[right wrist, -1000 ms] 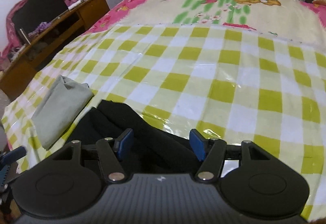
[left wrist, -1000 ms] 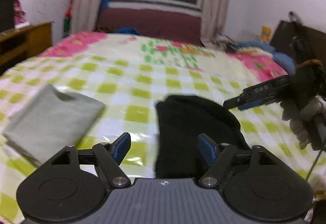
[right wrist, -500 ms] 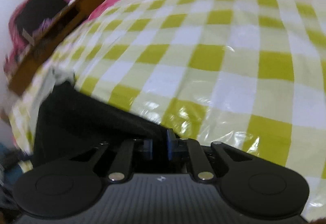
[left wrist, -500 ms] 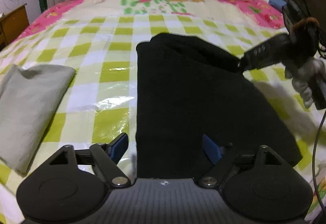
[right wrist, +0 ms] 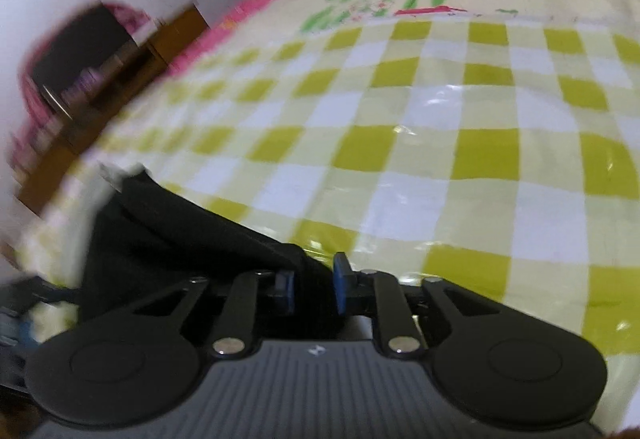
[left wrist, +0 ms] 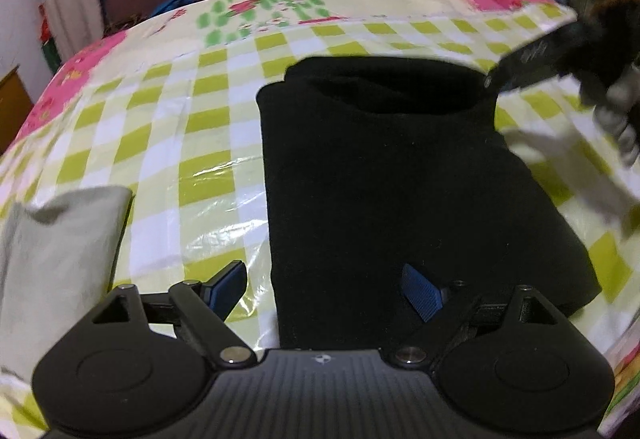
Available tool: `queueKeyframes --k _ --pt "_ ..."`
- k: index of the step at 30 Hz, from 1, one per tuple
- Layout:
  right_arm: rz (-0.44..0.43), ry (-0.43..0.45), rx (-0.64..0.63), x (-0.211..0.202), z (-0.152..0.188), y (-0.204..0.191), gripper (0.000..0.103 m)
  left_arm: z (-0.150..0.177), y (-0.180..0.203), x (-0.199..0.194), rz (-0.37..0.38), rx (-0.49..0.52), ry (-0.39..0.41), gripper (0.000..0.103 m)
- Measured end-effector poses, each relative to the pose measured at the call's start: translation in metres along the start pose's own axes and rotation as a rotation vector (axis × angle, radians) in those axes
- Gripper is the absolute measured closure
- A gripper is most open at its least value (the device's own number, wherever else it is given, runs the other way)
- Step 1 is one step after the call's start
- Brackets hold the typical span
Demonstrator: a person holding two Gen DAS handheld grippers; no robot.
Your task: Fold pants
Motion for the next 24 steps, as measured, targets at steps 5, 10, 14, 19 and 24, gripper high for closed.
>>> queueKeyframes --k 5,10,14,19,24 --pt "0.117 0.019 -0.066 -0.015 0.009 0.017 0.080 -0.013 0.004 0.012 -0.003 0.031 -0.017 0.002" --pt "-0.019 0.125 0.062 -0.057 0.009 0.025 0.079 -0.019 0.009 0.006 -0.041 0.120 -0.011 0.002" --pt "-0.001 0.178 -0.040 -0.080 0.011 0.009 0.080 -0.023 0.009 0.005 -0.081 0.149 -0.015 0.002" --pt "-0.078 0.165 0.108 -0.079 0.012 0.028 0.077 -0.024 0.016 0.010 -0.027 0.100 -0.028 0.002" --pt "-0.187 0.025 0.095 -0.035 0.041 0.008 0.077 -0.022 0.022 0.010 -0.011 0.095 -0.038 0.002"
Point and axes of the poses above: each gripper's, at about its wrist camera, not at the fingertips, and x roughly the way its jaws point, y to its right, z to its underside, the point moved 10 cm from there along x, roughly the way its jaws point, and after that the axes turned 7 degrees about -z, right-handed, at the moved point
